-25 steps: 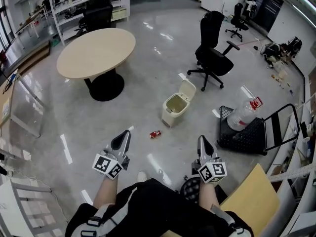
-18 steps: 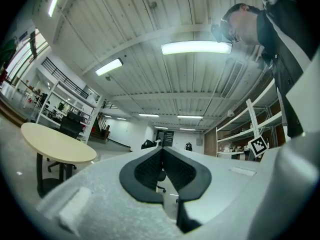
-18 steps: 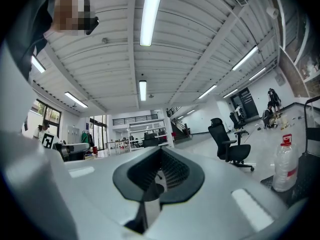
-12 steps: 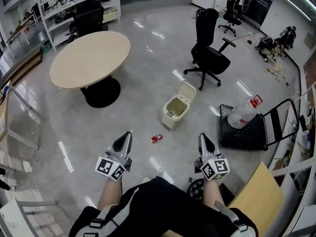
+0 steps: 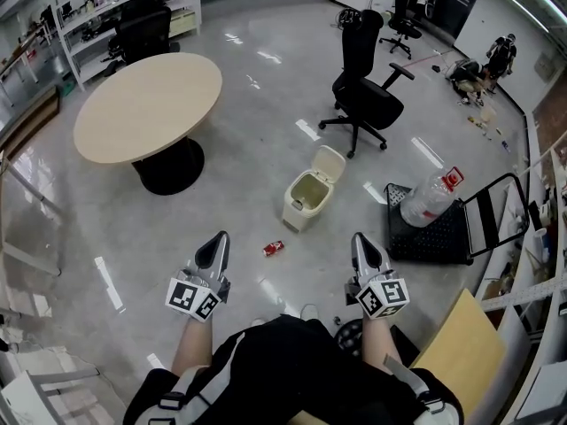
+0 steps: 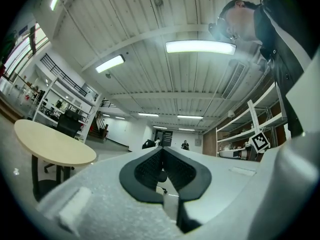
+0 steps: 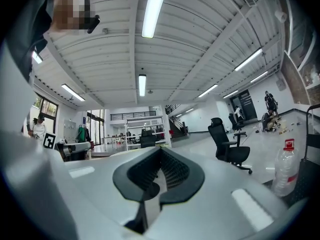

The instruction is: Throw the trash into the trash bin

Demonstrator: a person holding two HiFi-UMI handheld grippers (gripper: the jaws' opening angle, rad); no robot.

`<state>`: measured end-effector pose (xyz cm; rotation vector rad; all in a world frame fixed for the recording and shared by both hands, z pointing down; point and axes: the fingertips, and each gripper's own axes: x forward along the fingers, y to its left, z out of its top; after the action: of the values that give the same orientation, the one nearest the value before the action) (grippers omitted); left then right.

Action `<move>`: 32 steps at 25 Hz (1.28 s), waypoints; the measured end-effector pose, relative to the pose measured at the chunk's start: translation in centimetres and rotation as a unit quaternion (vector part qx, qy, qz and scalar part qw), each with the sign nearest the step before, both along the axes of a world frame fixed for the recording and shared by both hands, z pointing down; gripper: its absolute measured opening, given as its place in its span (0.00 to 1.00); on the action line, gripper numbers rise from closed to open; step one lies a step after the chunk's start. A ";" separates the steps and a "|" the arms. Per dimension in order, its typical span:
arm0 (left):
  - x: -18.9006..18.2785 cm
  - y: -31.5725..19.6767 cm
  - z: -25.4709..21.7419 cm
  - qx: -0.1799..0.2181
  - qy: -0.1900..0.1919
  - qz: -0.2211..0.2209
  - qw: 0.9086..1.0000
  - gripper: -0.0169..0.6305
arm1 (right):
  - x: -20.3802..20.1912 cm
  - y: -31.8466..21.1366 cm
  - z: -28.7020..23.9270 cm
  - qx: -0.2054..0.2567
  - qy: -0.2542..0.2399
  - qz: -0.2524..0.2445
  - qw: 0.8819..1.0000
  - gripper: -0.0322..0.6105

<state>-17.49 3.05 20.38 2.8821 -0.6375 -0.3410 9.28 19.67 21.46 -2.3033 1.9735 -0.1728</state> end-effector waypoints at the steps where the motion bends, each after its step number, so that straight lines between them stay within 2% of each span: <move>1: 0.4 -0.2 0.0 0.000 -0.002 -0.002 1.000 0.03 | 0.3 -0.5 -0.1 0.003 -0.001 -0.004 1.000 0.06; 7: 3.6 -1.8 0.4 0.017 -0.018 -0.019 1.000 0.03 | 1.8 -4.3 0.3 0.008 0.009 -0.053 0.999 0.06; 11: 6.8 -3.2 0.5 0.011 -0.006 -0.049 0.999 0.03 | 5.2 -6.8 0.2 0.016 0.010 -0.079 0.997 0.06; 16: 10.6 -3.5 0.4 0.002 -0.016 -0.072 0.997 0.03 | 9.3 -9.2 0.7 0.025 -0.002 -0.112 0.993 0.06; 23: 13.5 -3.9 0.6 0.002 -0.016 -0.134 0.991 0.03 | 13.8 -11.5 1.3 0.024 -0.012 -0.160 0.987 0.06; 28: 15.3 -2.7 0.6 -0.006 -0.027 -0.147 0.989 0.03 | 15.2 -12.4 1.6 0.022 -0.008 -0.194 0.981 0.06; 32: 15.9 -2.3 1.8 -0.017 -0.046 -0.148 0.988 0.03 | 14.7 -13.7 2.7 0.011 0.001 -0.231 0.973 0.06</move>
<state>-1.61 0.71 22.21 2.7818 -1.0821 -0.2328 24.01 5.98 24.11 -1.7913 2.4657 -0.1810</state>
